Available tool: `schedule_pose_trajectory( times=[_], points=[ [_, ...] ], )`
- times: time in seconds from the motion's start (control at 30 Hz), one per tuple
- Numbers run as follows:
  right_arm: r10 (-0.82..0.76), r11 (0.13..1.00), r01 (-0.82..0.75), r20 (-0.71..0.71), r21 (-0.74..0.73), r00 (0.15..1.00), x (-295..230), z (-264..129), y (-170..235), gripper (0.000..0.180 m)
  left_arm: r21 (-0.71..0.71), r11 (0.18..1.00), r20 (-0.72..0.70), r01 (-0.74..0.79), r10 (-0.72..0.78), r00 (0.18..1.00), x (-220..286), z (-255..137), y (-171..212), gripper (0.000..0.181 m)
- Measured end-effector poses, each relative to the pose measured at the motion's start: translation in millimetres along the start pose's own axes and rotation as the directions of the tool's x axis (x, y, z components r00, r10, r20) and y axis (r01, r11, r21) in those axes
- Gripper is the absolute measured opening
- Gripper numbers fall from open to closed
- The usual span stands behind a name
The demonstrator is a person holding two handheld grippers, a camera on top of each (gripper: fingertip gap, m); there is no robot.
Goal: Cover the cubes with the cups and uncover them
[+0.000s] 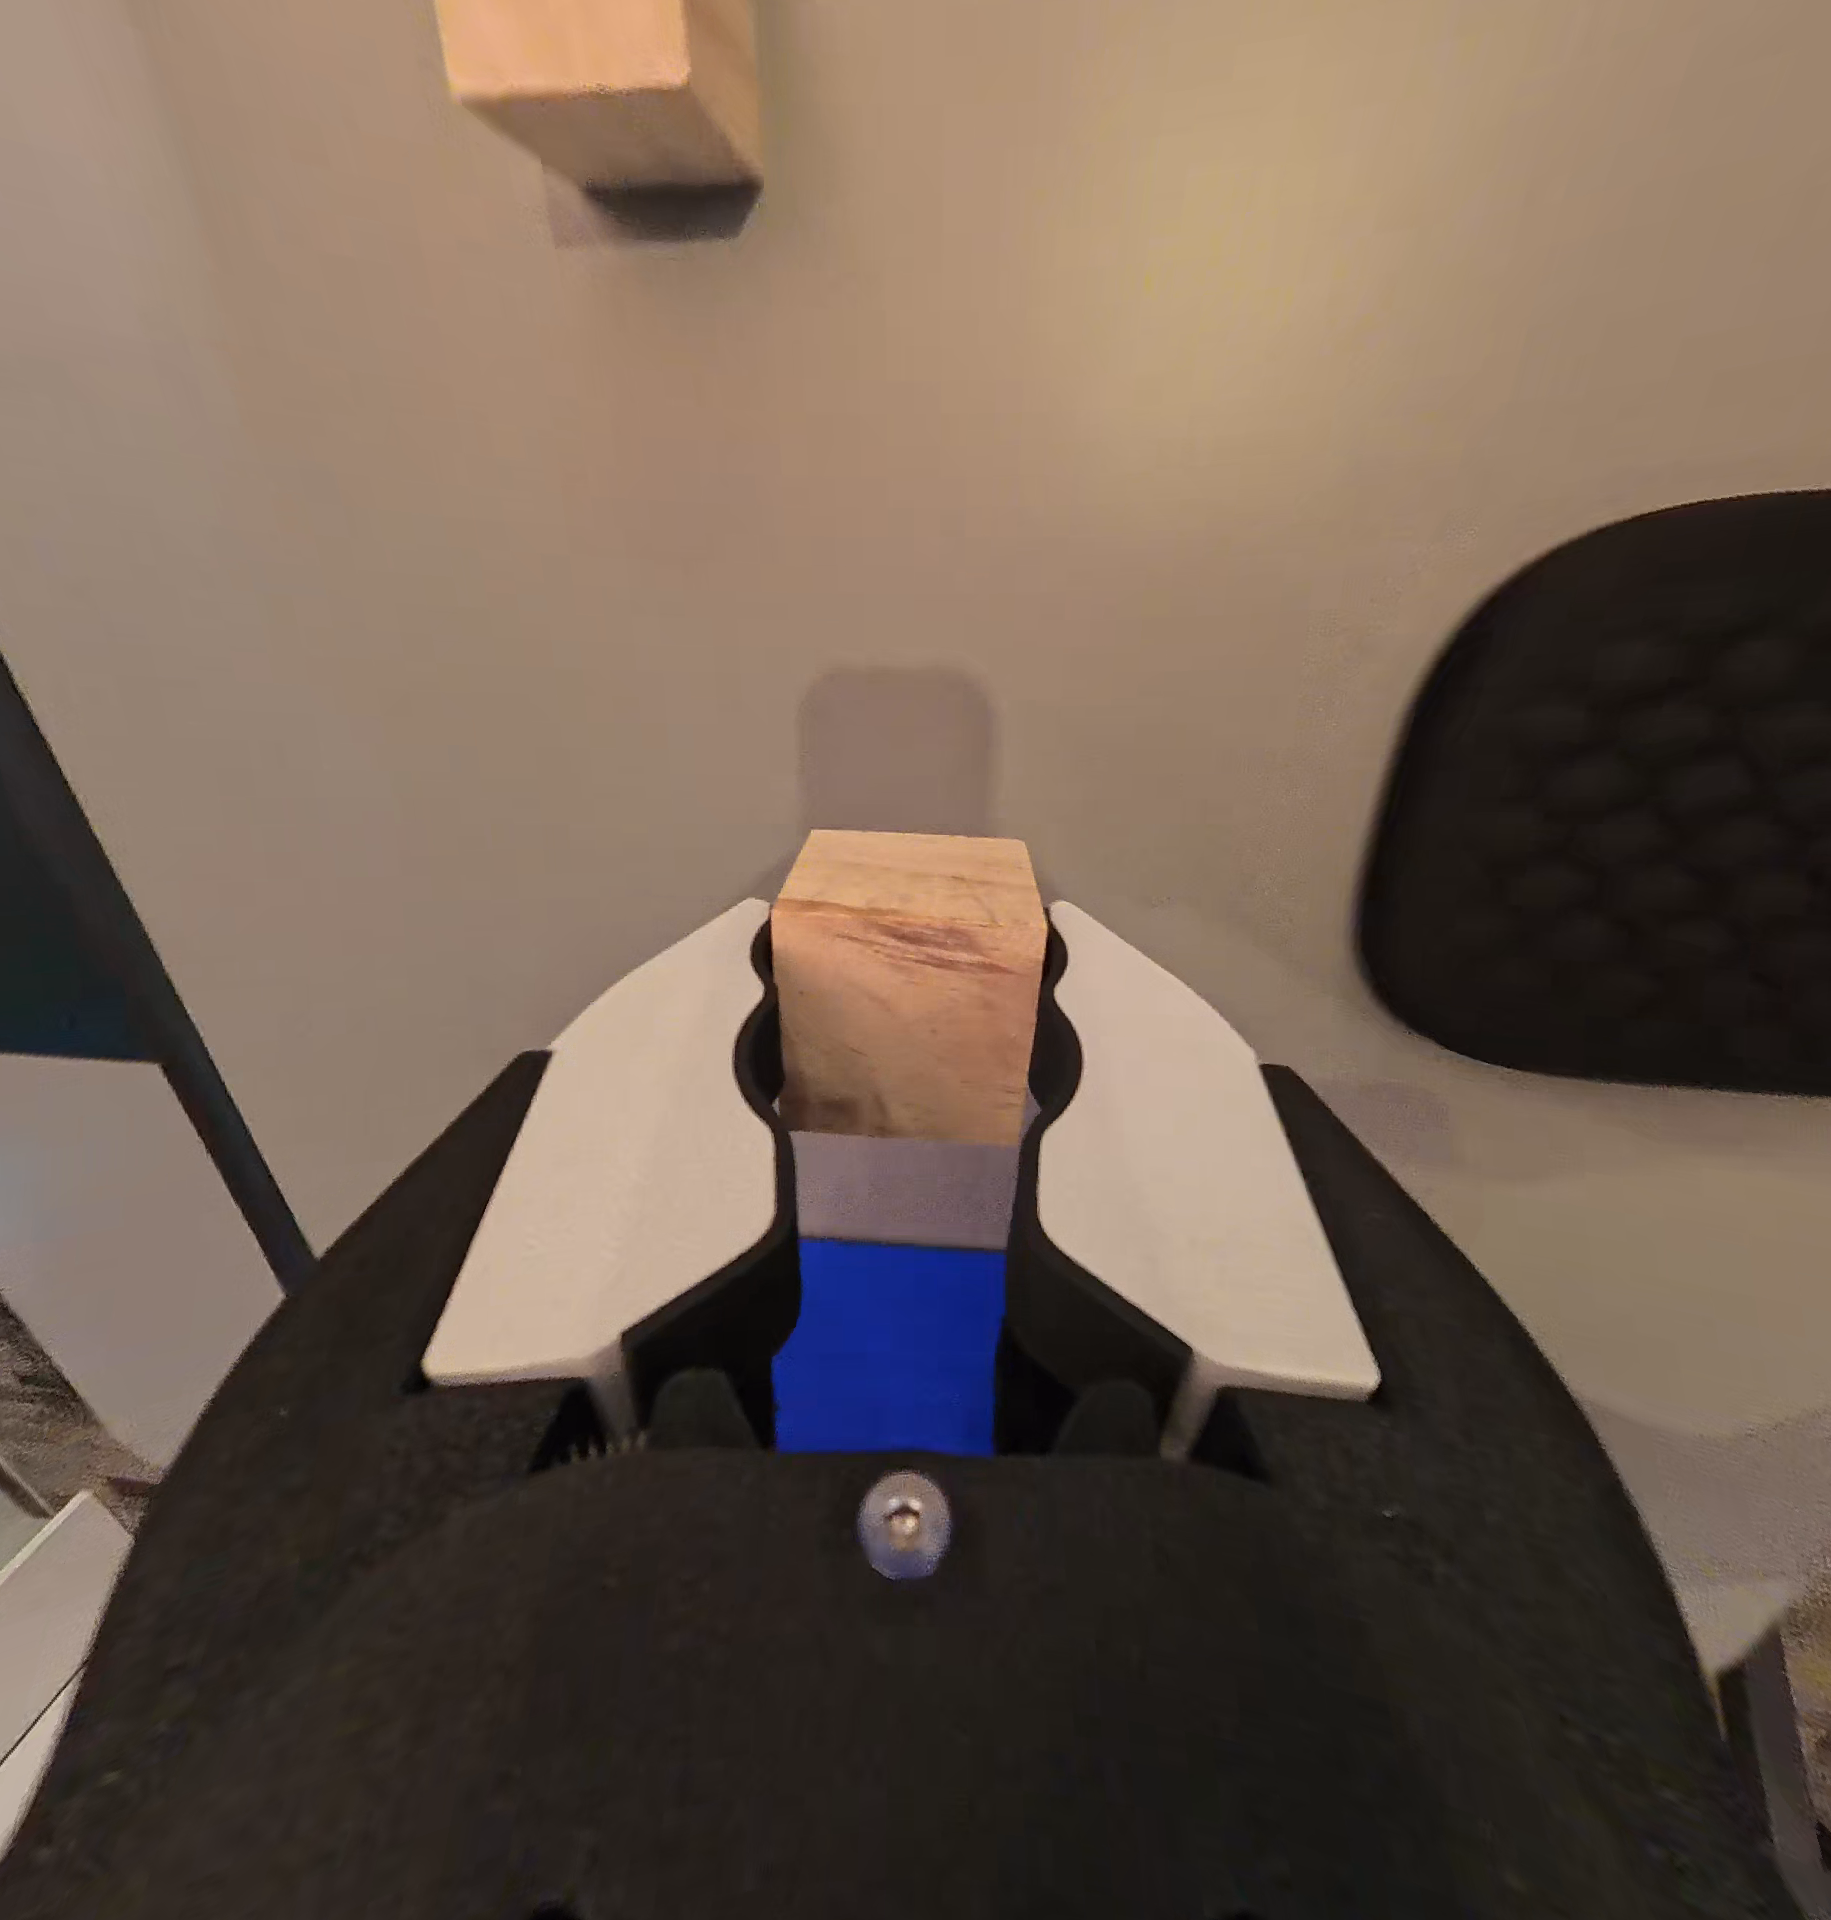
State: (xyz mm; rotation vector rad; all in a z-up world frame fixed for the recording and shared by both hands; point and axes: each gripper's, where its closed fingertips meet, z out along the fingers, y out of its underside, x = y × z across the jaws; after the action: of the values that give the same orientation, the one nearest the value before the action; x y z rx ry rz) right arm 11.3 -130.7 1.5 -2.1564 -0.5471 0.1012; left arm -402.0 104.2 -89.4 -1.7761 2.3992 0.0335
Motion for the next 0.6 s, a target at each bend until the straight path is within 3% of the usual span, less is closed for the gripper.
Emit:
schedule_pose_trajectory(
  times=[0.3, 0.6],
  points=[
    [0.041, 0.998, -0.042, -0.028, -0.037, 0.999, 22, -2, 21, 0.036, 0.040, 0.999, -0.006, -0.027, 0.027, 1.000, -33, 47, -1, 0.045],
    [0.053, 0.996, -0.054, -0.020, -0.067, 0.998, 26, 9, 28, 0.036, 0.036, 0.999, -0.047, -0.005, 0.007, 0.999, -36, 62, 0, 0.045]
  ],
)
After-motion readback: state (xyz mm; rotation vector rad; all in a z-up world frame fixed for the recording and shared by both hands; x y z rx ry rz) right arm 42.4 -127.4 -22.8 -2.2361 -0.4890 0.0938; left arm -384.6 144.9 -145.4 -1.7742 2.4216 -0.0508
